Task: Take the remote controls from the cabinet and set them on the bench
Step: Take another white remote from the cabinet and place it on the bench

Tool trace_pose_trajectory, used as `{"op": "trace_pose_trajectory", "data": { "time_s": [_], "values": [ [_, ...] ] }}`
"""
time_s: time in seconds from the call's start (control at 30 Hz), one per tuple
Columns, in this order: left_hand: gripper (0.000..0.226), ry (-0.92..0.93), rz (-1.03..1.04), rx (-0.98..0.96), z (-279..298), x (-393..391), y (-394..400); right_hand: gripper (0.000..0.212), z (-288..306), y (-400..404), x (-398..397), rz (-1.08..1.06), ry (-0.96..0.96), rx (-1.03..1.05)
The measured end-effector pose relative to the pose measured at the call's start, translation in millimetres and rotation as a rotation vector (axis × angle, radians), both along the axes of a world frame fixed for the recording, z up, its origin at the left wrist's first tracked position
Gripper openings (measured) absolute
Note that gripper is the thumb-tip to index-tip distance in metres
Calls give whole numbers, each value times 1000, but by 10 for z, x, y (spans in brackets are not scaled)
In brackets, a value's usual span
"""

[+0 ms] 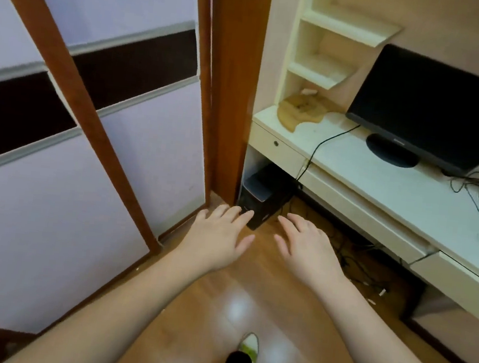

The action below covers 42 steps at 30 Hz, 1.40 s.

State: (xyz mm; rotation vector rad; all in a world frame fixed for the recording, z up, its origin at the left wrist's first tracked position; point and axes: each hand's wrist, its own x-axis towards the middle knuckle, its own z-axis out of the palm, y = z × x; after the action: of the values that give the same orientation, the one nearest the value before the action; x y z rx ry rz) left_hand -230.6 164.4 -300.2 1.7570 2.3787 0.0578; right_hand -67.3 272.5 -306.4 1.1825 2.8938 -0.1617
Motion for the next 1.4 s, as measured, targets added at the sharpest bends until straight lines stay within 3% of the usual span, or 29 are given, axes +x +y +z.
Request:
{"op": "trace_pose_trajectory", "data": {
  "time_s": [0.37, 0.8, 1.1, 1.4],
  "values": [
    [57, 74, -67, 16, 314, -343, 1494, 51, 294, 1466, -282, -44, 87, -33],
    [50, 168, -129, 115, 560, -1148, 2525, 50, 655, 2430, -1198, -57, 83, 24],
    [49, 256, -250, 261, 1300, -2192, 3344, 50, 1120, 3028, -2182, -104, 112, 166],
    [44, 317, -371, 441, 2050, -2668, 4061, 49, 1864, 3580, -2556, -133, 190, 336]
  ]
}}
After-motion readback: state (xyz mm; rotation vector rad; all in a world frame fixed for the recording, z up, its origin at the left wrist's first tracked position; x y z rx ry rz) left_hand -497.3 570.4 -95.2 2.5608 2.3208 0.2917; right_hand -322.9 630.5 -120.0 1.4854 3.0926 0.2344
